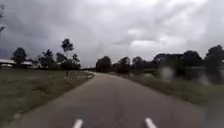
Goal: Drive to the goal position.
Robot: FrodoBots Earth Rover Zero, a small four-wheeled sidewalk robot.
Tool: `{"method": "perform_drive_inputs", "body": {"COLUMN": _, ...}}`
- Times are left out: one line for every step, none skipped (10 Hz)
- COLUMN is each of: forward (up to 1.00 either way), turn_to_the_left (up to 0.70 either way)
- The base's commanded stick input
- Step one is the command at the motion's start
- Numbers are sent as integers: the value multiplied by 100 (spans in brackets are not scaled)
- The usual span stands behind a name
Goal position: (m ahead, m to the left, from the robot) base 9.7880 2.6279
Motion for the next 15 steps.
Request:
{"method": "perform_drive_inputs", "body": {"forward": 84, "turn_to_the_left": 3}}
{"method": "perform_drive_inputs", "body": {"forward": 84, "turn_to_the_left": 3}}
{"method": "perform_drive_inputs", "body": {"forward": 84, "turn_to_the_left": 3}}
{"method": "perform_drive_inputs", "body": {"forward": 84, "turn_to_the_left": 3}}
{"method": "perform_drive_inputs", "body": {"forward": 84, "turn_to_the_left": 3}}
{"method": "perform_drive_inputs", "body": {"forward": 84, "turn_to_the_left": 3}}
{"method": "perform_drive_inputs", "body": {"forward": 84, "turn_to_the_left": 3}}
{"method": "perform_drive_inputs", "body": {"forward": 84, "turn_to_the_left": 3}}
{"method": "perform_drive_inputs", "body": {"forward": 84, "turn_to_the_left": 3}}
{"method": "perform_drive_inputs", "body": {"forward": 84, "turn_to_the_left": 3}}
{"method": "perform_drive_inputs", "body": {"forward": 84, "turn_to_the_left": 3}}
{"method": "perform_drive_inputs", "body": {"forward": 84, "turn_to_the_left": 3}}
{"method": "perform_drive_inputs", "body": {"forward": 84, "turn_to_the_left": 3}}
{"method": "perform_drive_inputs", "body": {"forward": 84, "turn_to_the_left": 3}}
{"method": "perform_drive_inputs", "body": {"forward": 84, "turn_to_the_left": 3}}
